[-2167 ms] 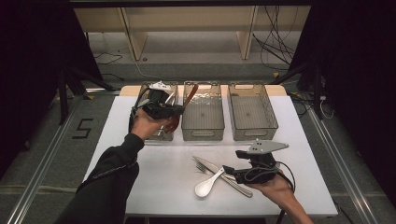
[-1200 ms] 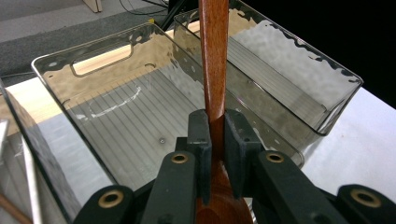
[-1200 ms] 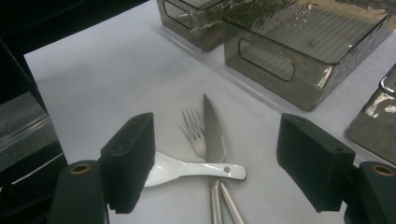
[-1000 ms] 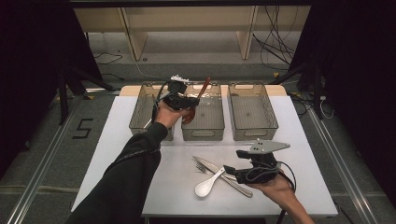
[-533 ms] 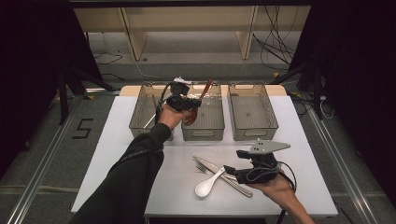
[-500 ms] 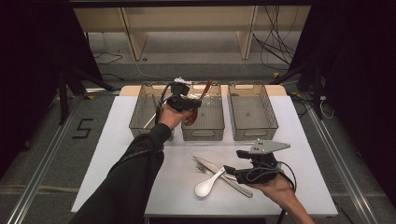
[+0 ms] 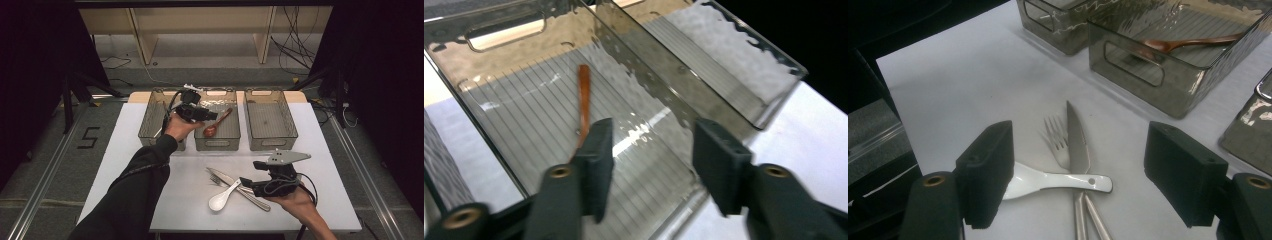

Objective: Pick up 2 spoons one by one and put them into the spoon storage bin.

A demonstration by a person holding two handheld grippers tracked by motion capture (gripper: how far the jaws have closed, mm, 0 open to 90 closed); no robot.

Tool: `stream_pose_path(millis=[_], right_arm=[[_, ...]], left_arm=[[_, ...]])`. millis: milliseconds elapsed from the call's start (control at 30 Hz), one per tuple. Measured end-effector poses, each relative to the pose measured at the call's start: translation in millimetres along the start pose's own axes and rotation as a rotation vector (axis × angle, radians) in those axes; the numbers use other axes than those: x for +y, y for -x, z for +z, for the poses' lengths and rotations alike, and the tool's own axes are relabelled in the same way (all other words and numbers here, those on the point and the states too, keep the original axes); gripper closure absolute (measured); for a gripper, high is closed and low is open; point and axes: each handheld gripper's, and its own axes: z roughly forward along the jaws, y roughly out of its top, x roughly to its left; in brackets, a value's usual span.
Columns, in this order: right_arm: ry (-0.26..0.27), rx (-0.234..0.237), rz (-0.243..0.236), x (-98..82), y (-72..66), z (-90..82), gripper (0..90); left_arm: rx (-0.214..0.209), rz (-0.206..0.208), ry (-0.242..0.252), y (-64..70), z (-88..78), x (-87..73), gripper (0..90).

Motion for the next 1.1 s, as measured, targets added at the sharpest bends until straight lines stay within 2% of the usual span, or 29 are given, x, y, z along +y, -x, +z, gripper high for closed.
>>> stream_pose_path(millis=[200,300,433,500,567,733,900,1033,1100], right_arm=[[-0.003,-0.003,0.000,0.1,-0.6,0.6,29.1],[-0.009,-0.004,-0.007,0.5,-1.4,2.7,29.1],[-0.018,-0.001,-0.013,2.2,-2.8,6.1,29.1],[-0.019,-0.002,-0.018,3.5,-3.5,8.0,29.1],[-0.024,0.001,-0.020,4.5,-4.2,10.4,29.7],[-0.070,-0.011,-0.039,5.6,-4.7,20.8,35.4],[-0.109,-0.002,-0.036,6.4,-0.2,33.6,46.3],[-0.152,-0.010,-0.052,7.2,5.5,48.2,58.4],[-0.168,-0.013,-0.057,7.4,7.6,53.7,63.1]], left_arm=[[-0.040,0.011,0.055,9.6,-39.7,-19.9,35.0],[-0.053,0.017,0.082,12.1,-57.0,-31.8,32.9],[-0.050,0.054,0.101,14.1,-75.5,-44.0,31.1],[-0.058,0.055,0.144,15.0,-86.1,-48.8,30.4],[-0.061,0.067,0.158,17.3,-95.4,-55.3,28.8],[-0.065,0.115,0.159,24.1,-110.1,-76.6,24.5],[-0.040,0.121,0.179,26.5,-118.7,-105.6,22.1],[-0.015,0.102,0.209,24.4,-126.7,-130.6,22.1],[0.001,0.123,0.210,24.3,-129.8,-138.3,22.1]])
